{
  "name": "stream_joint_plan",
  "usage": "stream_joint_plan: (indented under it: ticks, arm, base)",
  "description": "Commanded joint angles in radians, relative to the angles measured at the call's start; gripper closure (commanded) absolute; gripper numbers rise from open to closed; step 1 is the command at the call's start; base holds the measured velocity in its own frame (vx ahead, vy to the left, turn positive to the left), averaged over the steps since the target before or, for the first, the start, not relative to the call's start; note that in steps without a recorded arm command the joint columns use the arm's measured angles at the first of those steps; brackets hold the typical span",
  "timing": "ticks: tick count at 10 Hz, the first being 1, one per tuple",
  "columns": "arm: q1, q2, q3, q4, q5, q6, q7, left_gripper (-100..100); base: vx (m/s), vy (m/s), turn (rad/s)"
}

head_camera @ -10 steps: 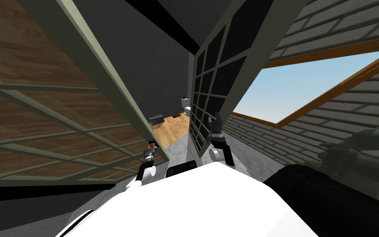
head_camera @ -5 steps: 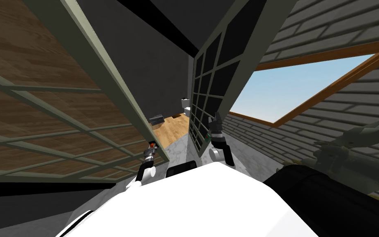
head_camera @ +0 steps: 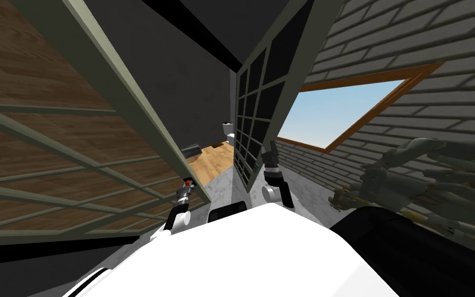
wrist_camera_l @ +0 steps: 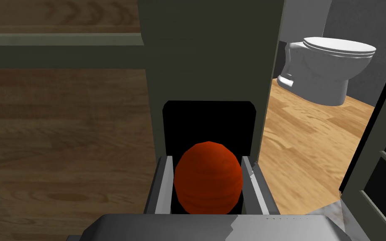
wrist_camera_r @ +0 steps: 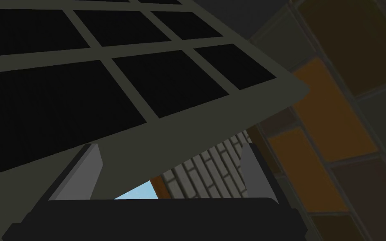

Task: Pull the door open

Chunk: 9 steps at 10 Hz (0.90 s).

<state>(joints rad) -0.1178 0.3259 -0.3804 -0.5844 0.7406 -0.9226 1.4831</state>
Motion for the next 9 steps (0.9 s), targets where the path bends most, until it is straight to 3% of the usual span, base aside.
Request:
stream_joint_plan:
  ticks: [1, 3, 6, 9]
  arm:
    - [0.009, 0.026, -0.005, 0.014, -0.003, -0.018, 0.032, 100]
    - [0.017, 0.048, -0.019, 0.013, -0.009, -0.021, 0.061, 100]
    - [0.012, 0.043, -0.022, 0.024, -0.011, -0.023, 0.066, 100]
    - [0.032, 0.073, -0.06, 0.007, -0.024, -0.039, 0.101, 100]
  base:
    - [-0.059, -0.009, -0.153]
    - [-0.048, -0.013, -0.161]
    - [-0.007, -0.007, -0.007]
    - [-0.151, -0.004, -0.088]
